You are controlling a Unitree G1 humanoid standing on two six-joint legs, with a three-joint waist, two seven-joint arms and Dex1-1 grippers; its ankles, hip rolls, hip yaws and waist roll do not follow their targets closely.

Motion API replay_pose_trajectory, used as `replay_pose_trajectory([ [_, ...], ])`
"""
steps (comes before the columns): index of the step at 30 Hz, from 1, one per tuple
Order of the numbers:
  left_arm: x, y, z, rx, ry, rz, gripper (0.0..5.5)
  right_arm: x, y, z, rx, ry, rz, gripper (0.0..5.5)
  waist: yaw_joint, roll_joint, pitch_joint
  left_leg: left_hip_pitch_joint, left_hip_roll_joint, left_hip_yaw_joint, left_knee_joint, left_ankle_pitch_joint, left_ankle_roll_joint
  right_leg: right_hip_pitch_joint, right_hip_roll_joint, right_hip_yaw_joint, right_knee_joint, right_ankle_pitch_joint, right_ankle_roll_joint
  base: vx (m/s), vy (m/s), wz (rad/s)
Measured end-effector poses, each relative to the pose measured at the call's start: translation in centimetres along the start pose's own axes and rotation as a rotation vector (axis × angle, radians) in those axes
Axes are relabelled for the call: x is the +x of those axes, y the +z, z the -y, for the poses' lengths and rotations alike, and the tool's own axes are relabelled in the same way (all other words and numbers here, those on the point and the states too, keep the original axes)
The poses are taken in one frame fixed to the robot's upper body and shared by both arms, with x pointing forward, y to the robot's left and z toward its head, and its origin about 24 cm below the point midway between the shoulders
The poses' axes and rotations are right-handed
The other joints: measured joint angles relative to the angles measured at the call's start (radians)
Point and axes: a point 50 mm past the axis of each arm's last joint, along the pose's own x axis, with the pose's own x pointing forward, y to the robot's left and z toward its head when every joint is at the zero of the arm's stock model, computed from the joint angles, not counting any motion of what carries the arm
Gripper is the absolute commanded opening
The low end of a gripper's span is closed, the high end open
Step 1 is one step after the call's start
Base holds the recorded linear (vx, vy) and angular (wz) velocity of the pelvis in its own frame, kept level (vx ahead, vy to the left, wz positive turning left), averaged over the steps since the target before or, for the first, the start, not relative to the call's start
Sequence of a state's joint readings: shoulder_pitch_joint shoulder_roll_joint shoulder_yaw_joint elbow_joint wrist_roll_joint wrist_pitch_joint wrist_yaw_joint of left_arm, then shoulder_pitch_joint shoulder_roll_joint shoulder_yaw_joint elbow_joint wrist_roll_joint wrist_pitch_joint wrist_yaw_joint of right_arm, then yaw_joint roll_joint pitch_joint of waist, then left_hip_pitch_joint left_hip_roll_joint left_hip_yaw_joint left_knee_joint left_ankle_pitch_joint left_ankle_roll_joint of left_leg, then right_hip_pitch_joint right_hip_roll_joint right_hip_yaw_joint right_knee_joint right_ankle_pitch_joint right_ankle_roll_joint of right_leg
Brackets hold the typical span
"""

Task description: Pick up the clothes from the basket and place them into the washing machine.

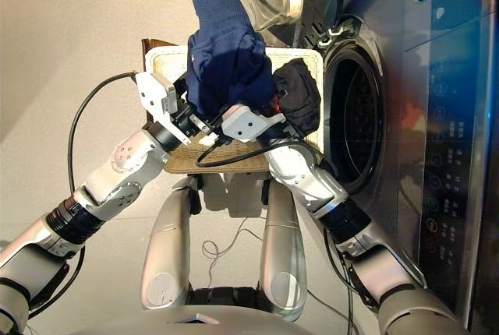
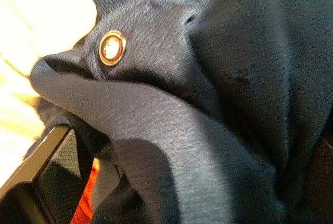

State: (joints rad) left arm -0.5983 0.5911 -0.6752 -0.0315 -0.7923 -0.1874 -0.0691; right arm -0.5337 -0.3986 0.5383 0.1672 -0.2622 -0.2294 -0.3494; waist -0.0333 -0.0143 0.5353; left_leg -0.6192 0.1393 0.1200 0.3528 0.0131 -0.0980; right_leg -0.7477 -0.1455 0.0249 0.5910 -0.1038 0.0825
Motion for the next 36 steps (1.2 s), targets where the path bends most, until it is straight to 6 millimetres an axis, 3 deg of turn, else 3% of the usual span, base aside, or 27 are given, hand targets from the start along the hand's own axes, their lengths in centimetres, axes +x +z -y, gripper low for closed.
replay_pose_trajectory([
  [6, 0.1, -0.9, -0.2, 0.004, 0.008, -0.044, 5.50, -0.6, -1.7, -0.7, -0.027, -0.073, -0.041, 0.00, 0.000, 0.001, 0.000, -0.004, 0.000, 0.002, -0.002, 0.002, -0.004, -0.006, 0.000, 0.001, 0.000, -0.001, -0.001, 0.000, 0.000, 0.000],
  [13, -0.1, -1.6, -0.9, 0.024, 0.037, -0.093, 5.50, -1.1, -2.9, -2.8, 0.082, -0.144, -0.125, 0.00, 0.001, 0.005, 0.000, -0.005, -0.001, 0.002, -0.003, 0.002, -0.004, -0.008, -0.001, 0.001, 0.000, -0.001, -0.001, 0.000, 0.000, 0.000],
  [20, 0.4, -1.7, -1.1, 0.028, 0.077, -0.102, 5.50, -0.7, -3.6, -3.4, 0.179, -0.209, -0.194, 0.00, -0.004, 0.009, 0.000, -0.026, -0.001, 0.002, 0.000, 0.002, -0.004, -0.028, -0.001, 0.003, 0.000, -0.001, -0.001, 0.000, 0.000, 0.000],
  [21, 0.6, -1.3, -0.8, 0.017, 0.055, -0.073, 5.50, -1.1, -5.2, -2.9, 0.216, -0.294, -0.304, 0.00, 0.001, 0.010, 0.000, -0.025, -0.001, 0.002, 0.000, 0.002, -0.004, -0.027, -0.001, 0.002, 0.000, -0.001, -0.001, 0.000, 0.000, 0.000],
  [22, 1.0, -0.7, 0.4, 0.008, -0.006, -0.038, 5.50, -1.8, -8.0, -1.1, 0.235, -0.435, -0.477, 0.00, 0.012, 0.016, 0.000, -0.027, -0.004, 0.002, 0.000, 0.002, -0.004, -0.027, -0.003, 0.003, -0.001, -0.001, 0.000, 0.000, 0.000, 0.000],
  [24, 1.2, -0.1, 3.1, -0.032, -0.127, 0.016, 5.50, -5.2, -12.9, 3.6, 0.226, -0.695, -0.779, 0.00, 0.042, 0.035, 0.000, -0.032, -0.011, -0.002, 0.000, 0.002, -0.002, -0.027, -0.010, 0.001, -0.002, -0.003, 0.004, 0.000, 0.000, 0.000],
  [25, 0.9, -0.1, 3.9, -0.047, -0.156, 0.026, 5.50, -6.4, -14.1, 5.6, 0.209, -0.780, -0.840, 0.00, 0.042, 0.039, 0.000, -0.035, -0.014, -0.006, 0.000, 0.002, 0.000, -0.027, -0.013, 0.000, -0.003, -0.004, 0.005, 0.000, 0.000, 0.000],
  [29, 0.8, -0.3, 4.1, -0.056, -0.162, 0.023, 5.50, -9.0, -15.4, 9.9, 0.144, -0.913, -0.897, 0.00, 0.031, 0.042, -0.001, -0.033, -0.016, -0.006, 0.000, 0.001, 0.000, -0.027, -0.013, 0.003, -0.010, 0.001, 0.008, 0.000, 0.000, 0.000],
  [31, 1.0, -0.1, 4.2, -0.057, -0.168, 0.034, 5.50, -9.3, -15.5, 10.5, 0.134, -0.927, -0.897, 0.00, 0.030, 0.049, -0.001, -0.032, -0.016, -0.007, 0.000, 0.001, -0.001, -0.027, -0.012, 0.005, -0.009, 0.002, 0.008, 0.000, 0.000, 0.000],
  [36, 1.2, -0.1, 4.6, -0.073, -0.168, 0.043, 5.50, -9.0, -15.4, 9.7, 0.170, -0.925, -0.904, 0.00, 0.036, 0.061, 0.000, -0.032, -0.018, -0.008, 0.009, 0.001, 0.000, -0.026, -0.014, 0.005, 0.000, 0.001, 0.008, 0.000, 0.000, 0.000],
])
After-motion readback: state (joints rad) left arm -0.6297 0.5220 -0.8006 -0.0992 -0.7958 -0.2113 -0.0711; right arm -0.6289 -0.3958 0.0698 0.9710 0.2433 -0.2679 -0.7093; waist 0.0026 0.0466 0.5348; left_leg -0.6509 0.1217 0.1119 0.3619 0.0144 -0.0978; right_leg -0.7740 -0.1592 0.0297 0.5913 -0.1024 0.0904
